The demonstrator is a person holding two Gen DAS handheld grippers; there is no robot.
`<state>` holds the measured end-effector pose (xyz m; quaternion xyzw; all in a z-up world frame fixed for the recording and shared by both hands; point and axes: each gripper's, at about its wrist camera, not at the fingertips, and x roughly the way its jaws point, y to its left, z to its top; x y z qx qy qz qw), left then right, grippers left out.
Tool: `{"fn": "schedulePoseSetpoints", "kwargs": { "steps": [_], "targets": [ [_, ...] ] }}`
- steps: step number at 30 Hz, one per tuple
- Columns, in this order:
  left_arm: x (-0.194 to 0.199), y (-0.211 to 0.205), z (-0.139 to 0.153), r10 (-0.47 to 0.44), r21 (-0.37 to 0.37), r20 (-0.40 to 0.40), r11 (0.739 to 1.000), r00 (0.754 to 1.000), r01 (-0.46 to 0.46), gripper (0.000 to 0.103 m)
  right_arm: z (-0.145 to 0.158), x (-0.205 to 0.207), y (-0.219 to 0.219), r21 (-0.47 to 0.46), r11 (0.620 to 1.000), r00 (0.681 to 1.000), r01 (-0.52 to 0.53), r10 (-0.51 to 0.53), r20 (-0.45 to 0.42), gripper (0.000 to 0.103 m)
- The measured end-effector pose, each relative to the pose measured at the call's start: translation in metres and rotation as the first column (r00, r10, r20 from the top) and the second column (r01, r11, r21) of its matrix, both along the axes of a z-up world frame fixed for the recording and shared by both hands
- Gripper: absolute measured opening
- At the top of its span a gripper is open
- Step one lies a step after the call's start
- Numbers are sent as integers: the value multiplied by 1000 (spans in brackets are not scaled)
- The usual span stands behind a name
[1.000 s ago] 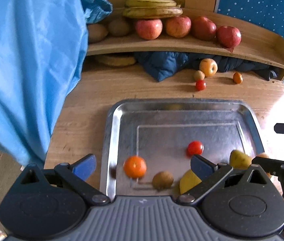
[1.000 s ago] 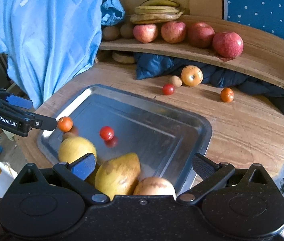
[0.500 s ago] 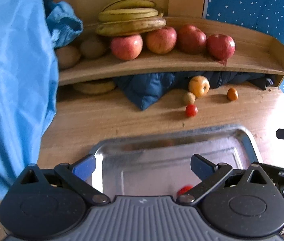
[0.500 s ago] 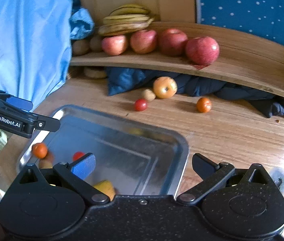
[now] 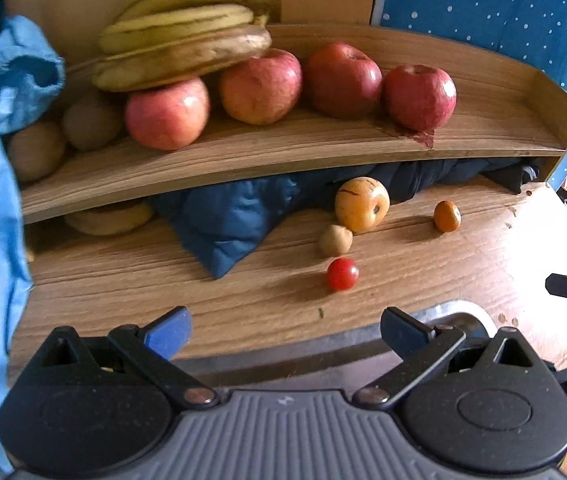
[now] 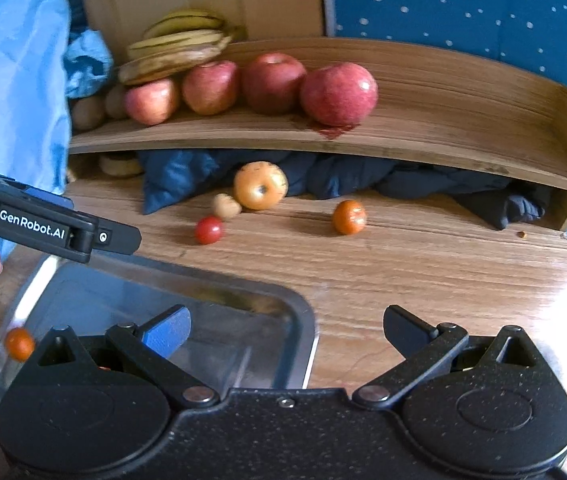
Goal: Organize fruits
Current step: 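Withdraw both open tools from the tray back toward the shelf, then move the left tool to a red cherry tomato while the right approaches a tangerine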
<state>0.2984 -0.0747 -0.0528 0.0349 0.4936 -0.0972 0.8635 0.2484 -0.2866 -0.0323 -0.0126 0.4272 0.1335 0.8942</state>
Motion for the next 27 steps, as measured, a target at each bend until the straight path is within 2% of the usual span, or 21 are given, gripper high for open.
{"fn": "schedulePoseSetpoints", "kwargs": {
  "steps": [6, 12, 17, 22, 27],
  "targets": [
    [20, -9, -16, -31, -6, -22, 999, 999, 31, 102, -8, 23, -9, -67, 994, 996, 84, -85, -7, 102],
    [30, -16, -27, -72, -13, -31, 997, 997, 71, 102, -12, 47, -21, -82, 987, 991, 137, -137, -2, 102],
    [35, -23, -34, -108, -17, -32, 994, 994, 108, 102, -15, 65, -22, -63, 989, 991, 131, -132, -5, 100],
    [37, -29, -39, -144, -21, -29, 989, 989, 143, 95, -19, 80, -19, -63, 991, 993, 120, -121, -10, 91],
    [40, -33, -41, -161, -36, -27, 986, 987, 160, 82, -22, 94, -18, -67, 992, 994, 105, -107, -16, 83]
  ]
}}
